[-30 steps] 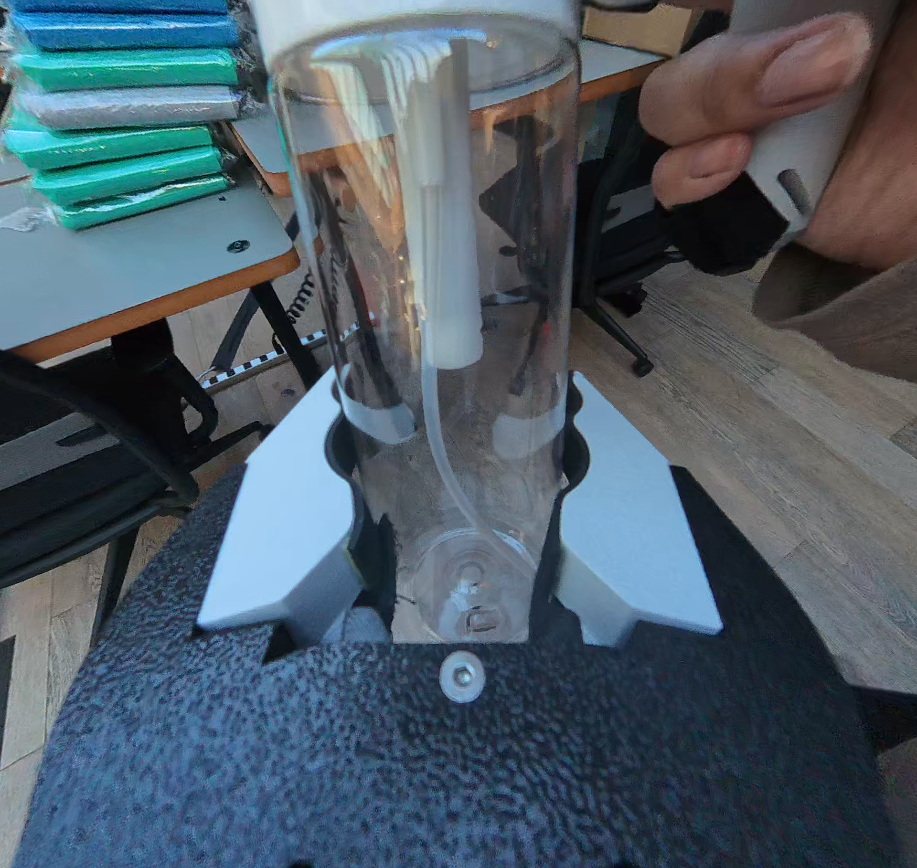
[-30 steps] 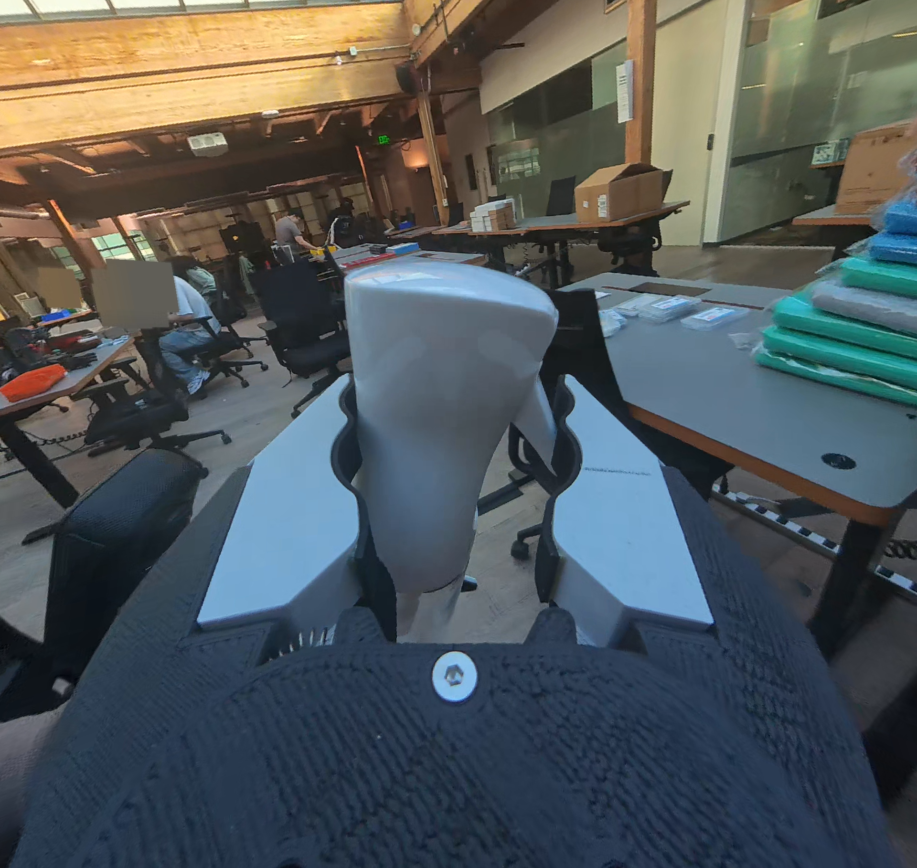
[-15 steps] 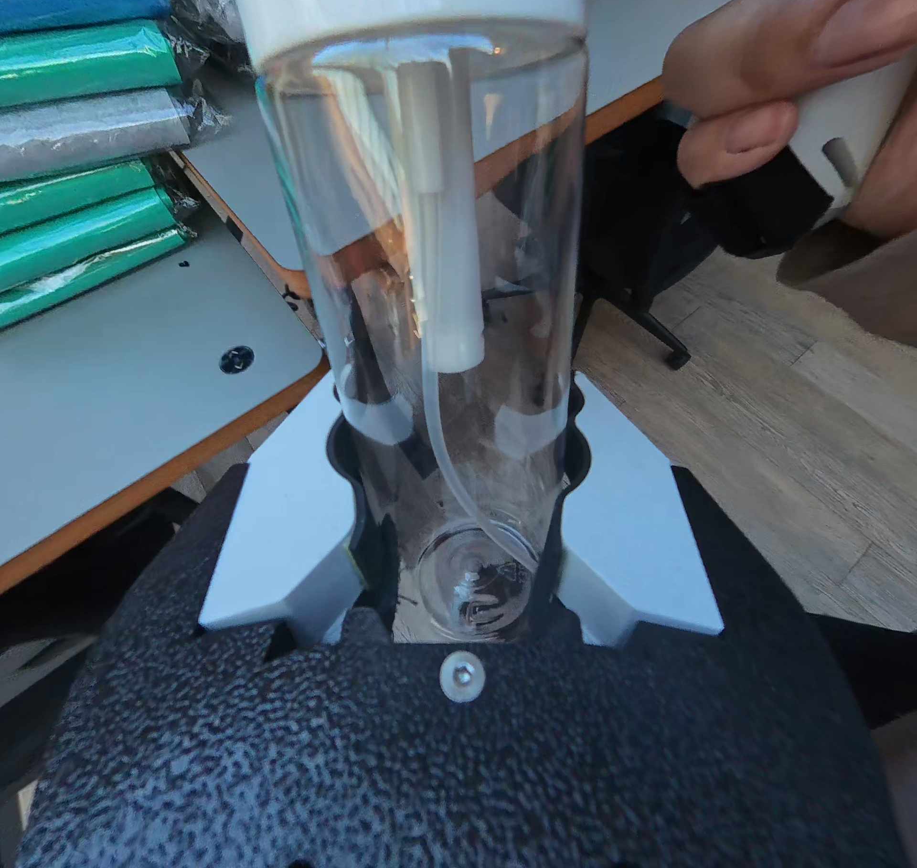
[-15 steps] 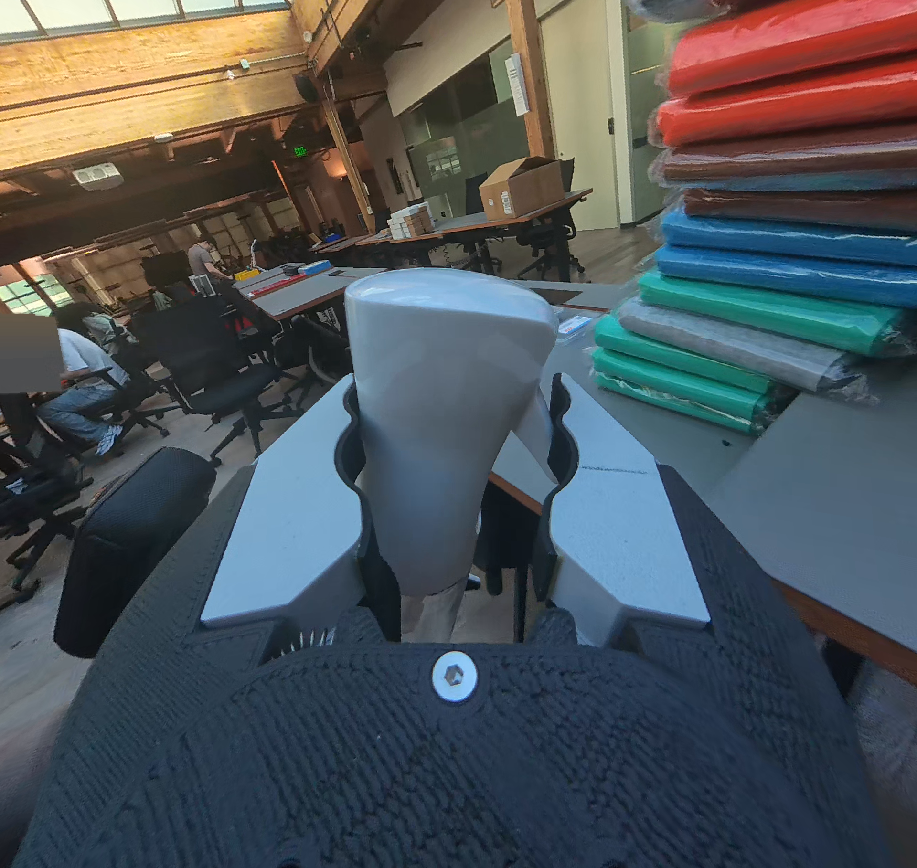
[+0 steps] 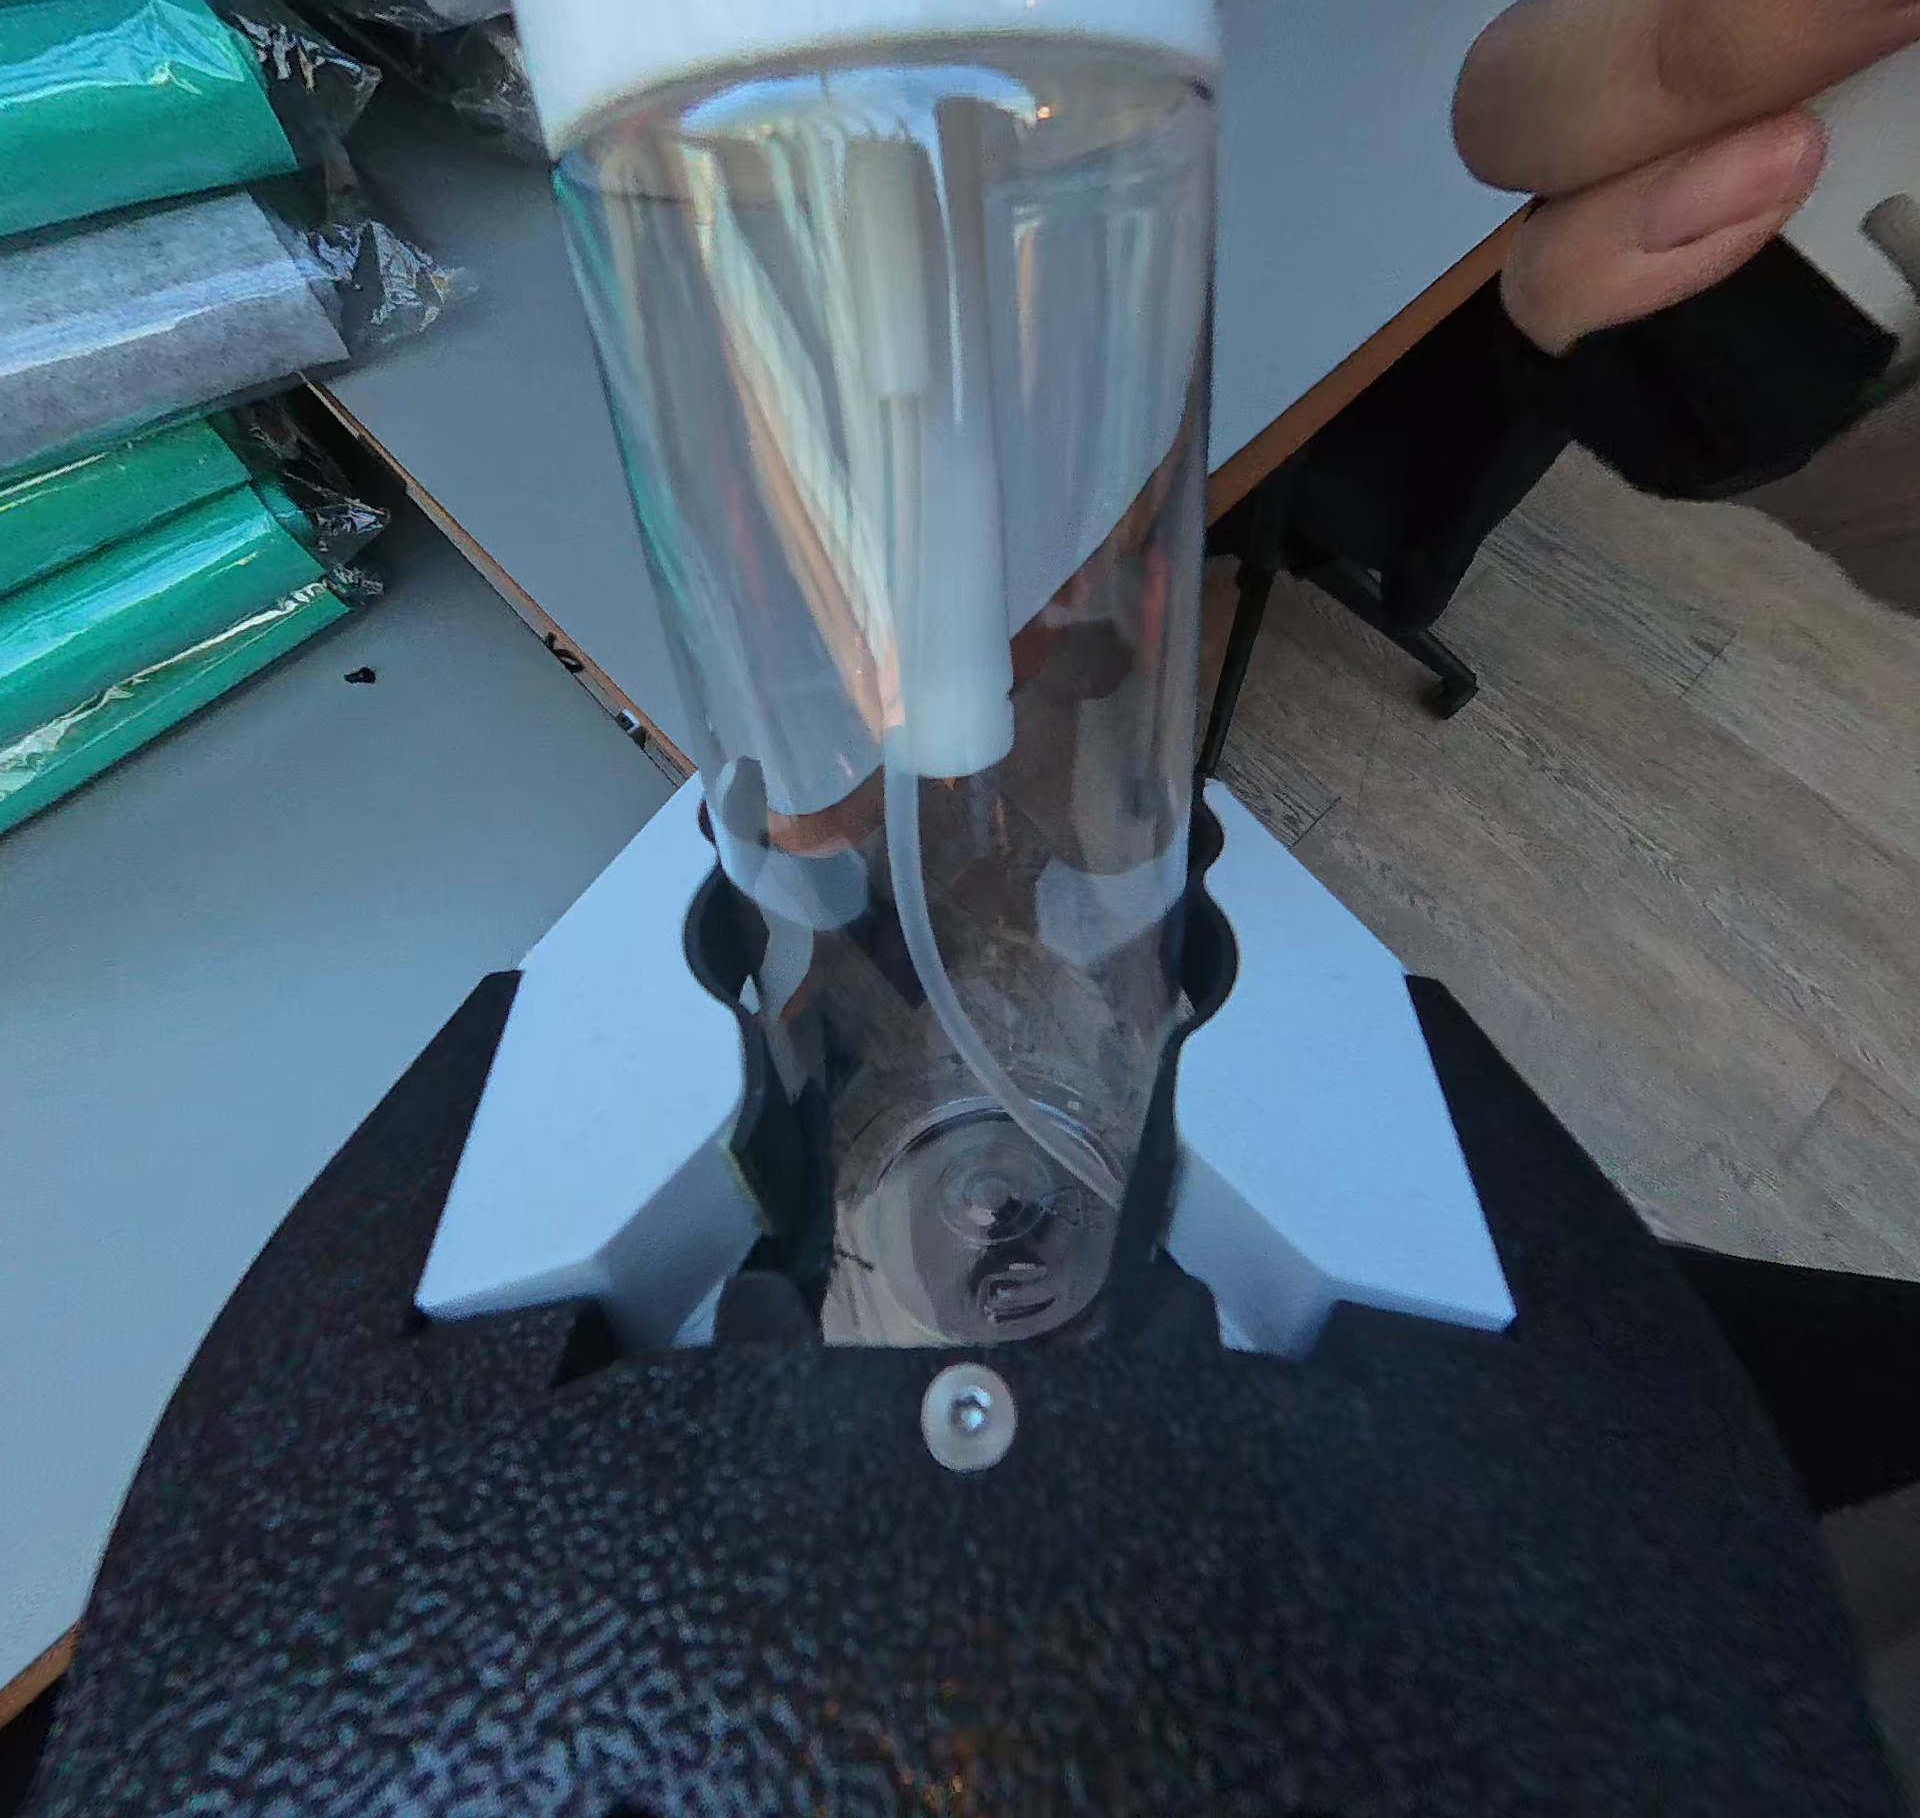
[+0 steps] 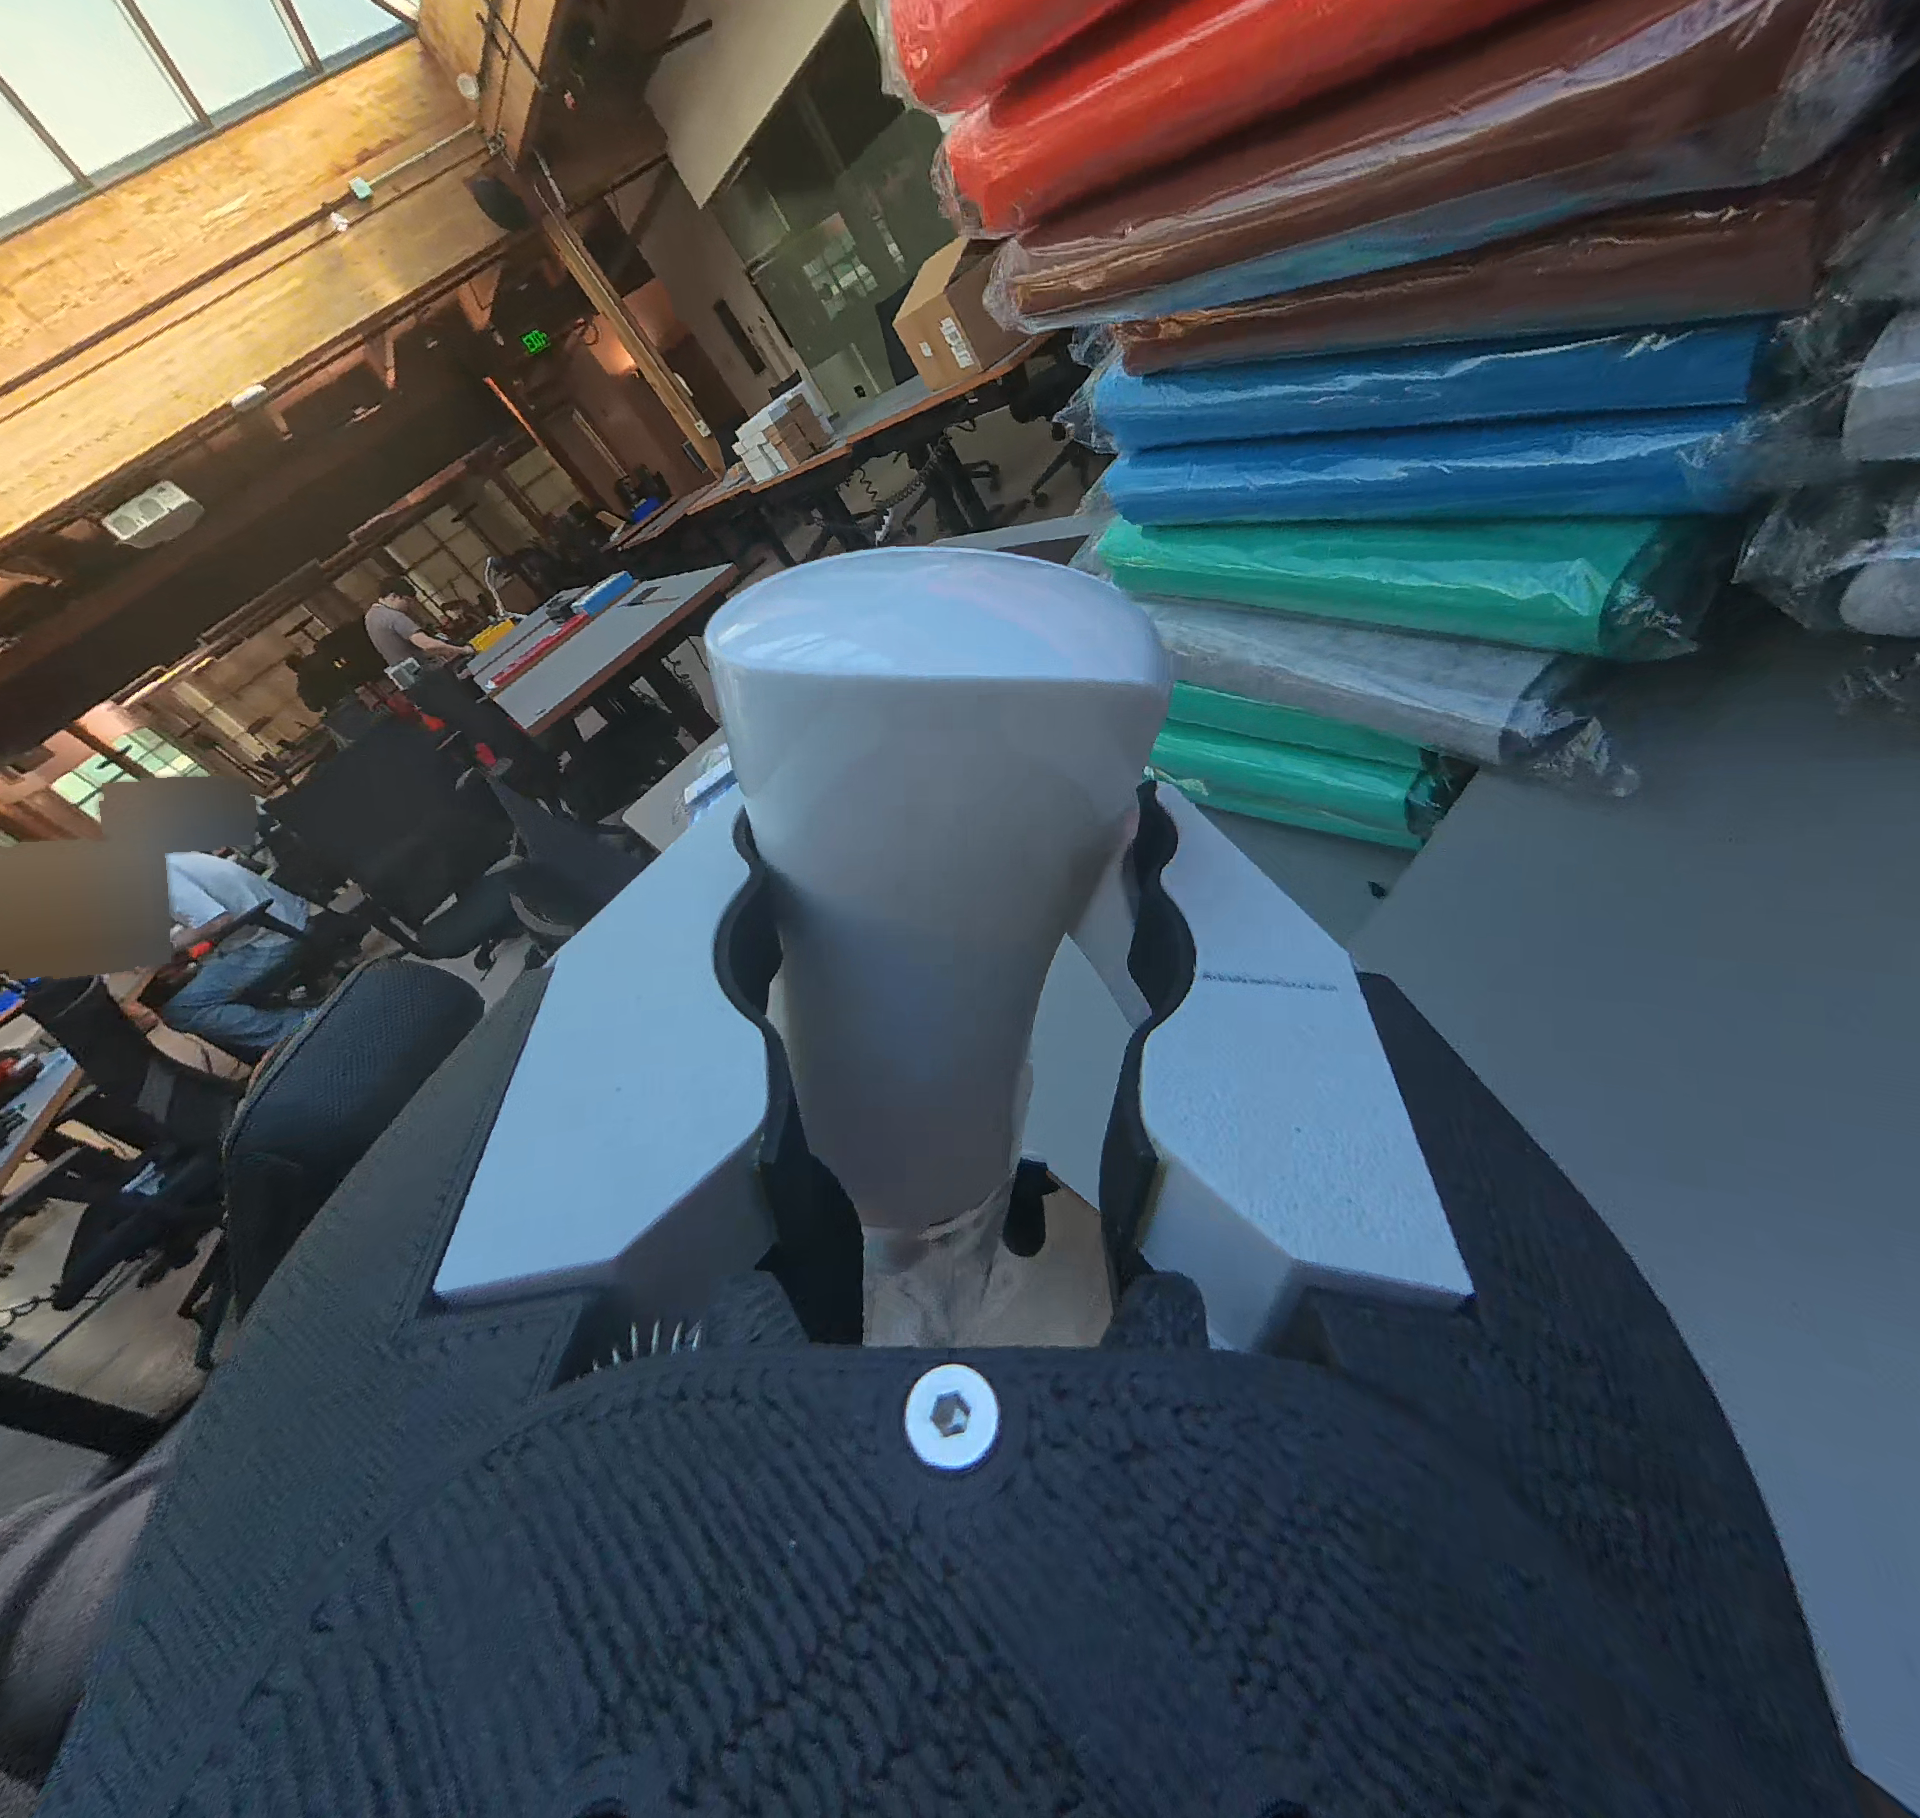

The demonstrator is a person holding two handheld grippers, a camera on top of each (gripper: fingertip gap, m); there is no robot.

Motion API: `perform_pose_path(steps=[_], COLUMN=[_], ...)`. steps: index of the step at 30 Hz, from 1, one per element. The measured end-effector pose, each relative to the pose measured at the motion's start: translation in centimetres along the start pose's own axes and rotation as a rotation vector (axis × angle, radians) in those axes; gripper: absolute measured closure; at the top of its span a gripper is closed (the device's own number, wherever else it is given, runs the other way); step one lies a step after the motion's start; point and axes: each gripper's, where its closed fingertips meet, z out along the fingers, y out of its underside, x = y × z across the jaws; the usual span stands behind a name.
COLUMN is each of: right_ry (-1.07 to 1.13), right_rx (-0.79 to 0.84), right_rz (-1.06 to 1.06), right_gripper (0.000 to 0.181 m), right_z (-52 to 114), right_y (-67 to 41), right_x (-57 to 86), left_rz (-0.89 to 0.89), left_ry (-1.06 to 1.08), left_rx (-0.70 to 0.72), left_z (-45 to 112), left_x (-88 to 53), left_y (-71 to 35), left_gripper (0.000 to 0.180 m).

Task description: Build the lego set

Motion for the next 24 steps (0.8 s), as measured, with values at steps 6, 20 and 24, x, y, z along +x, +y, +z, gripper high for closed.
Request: perform_pose_path(steps=[6,20,24], right_ry=[0.046,-0.031,-0.122], right_rx=[0.015,-0.034,-0.048], right_rz=[0.002,-0.052,0.002], right_gripper=[0.104,0.110,0.102], right_z=[1.9,8.0,11.3], right_y=[-0.2,0.8,1.4], right_x=[1.8,-1.2,-3.6], left_rz=[0.010,-0.058,-0.111], left_ry=[0.011,-0.071,-0.133], left_rx=[0.006,-0.014,-0.011], left_z=[1.3,-0.9,-3.2], left_x=[-1.9,-7.6,-9.9], left_y=[0.2,2.2,3.4], left_gripper=[0.100,0.100,0.100])
